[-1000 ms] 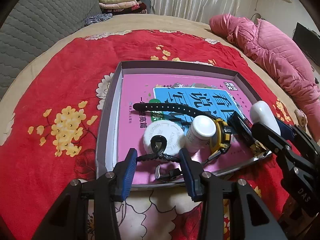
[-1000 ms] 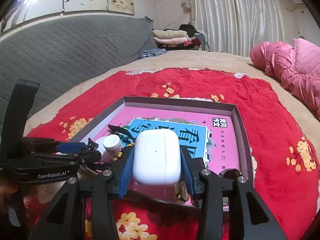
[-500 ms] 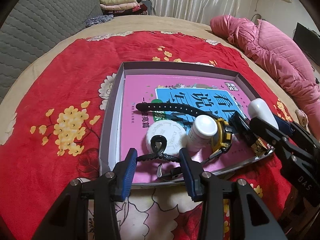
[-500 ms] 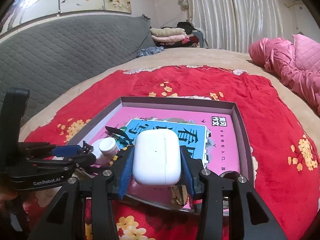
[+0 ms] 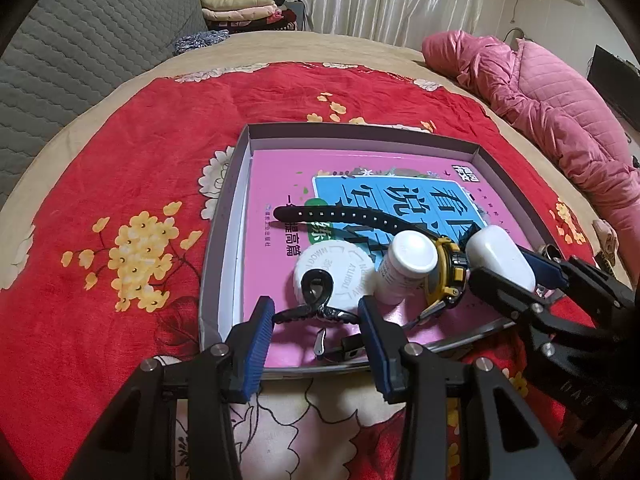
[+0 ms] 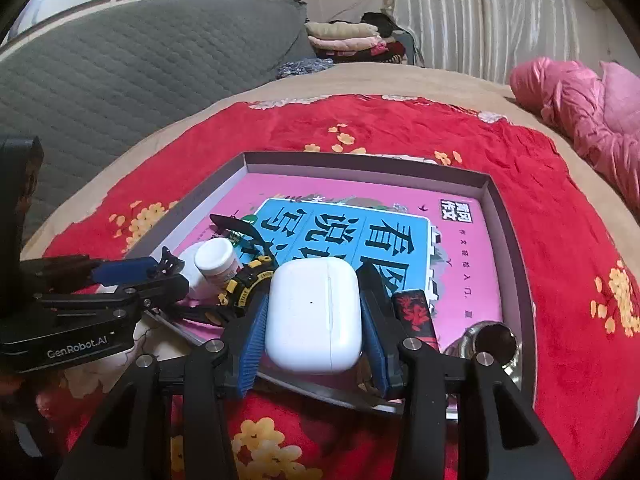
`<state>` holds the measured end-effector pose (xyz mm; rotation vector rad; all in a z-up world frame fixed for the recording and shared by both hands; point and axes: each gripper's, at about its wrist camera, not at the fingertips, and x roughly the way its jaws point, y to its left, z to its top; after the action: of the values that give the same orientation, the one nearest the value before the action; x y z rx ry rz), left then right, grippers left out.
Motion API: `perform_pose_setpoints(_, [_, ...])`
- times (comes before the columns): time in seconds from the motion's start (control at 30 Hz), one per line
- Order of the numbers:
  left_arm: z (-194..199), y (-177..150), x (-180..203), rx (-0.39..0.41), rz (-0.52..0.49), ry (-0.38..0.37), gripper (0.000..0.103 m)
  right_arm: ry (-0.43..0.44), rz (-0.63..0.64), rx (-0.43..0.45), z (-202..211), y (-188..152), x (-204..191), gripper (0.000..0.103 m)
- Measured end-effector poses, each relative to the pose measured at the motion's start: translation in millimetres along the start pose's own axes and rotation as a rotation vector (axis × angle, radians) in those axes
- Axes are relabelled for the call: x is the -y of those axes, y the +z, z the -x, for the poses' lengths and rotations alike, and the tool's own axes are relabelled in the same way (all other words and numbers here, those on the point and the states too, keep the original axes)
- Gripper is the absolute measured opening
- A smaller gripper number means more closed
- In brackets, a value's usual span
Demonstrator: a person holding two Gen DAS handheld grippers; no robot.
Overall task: Organize rigid objects
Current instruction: 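Lower earbud case into box and open right tool while left tool releases clip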
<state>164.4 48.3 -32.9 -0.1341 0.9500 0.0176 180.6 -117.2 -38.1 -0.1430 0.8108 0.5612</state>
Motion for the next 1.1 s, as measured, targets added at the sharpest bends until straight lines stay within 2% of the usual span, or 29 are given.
perform_pose_setpoints(0.13, [-1, 0, 1, -0.003, 0.004, 0.009, 0.044, -0.01, 0.033, -0.05, -10, 0, -10, 0.046])
perform_pose_setpoints(0.23, [-1, 0, 1, -0.002, 0.006, 0.011, 0.044, -0.009, -0.002, -0.068, -14, 1, -7, 0.047])
perform_pose_setpoints(0.37, [-1, 0, -1, -0.004, 0.005, 0.01, 0.044, 0.001, -0.021, -0.056, -11, 1, -3, 0.047])
perform_pose_setpoints(0.6, [-1, 1, -1, -0.006, 0.007, 0.008, 0.044, 0.015, -0.01, 0.024, 8, 3, -2, 0.048])
perform_pose_setpoints(0.67, [0, 1, -1, -0.007, 0.009, 0.007, 0.044, 0.015, -0.001, 0.056, 16, 2, -2, 0.055])
perform_pose_setpoints(0.8, [0, -1, -1, -0.009, 0.01, 0.007, 0.044, 0.028, -0.023, 0.1, 29, 1, 5, 0.061])
perform_pose_setpoints(1.1, [3, -1, 1, -0.015, 0.012, 0.014, 0.044, 0.01, -0.055, 0.12, 38, -2, 17, 0.063])
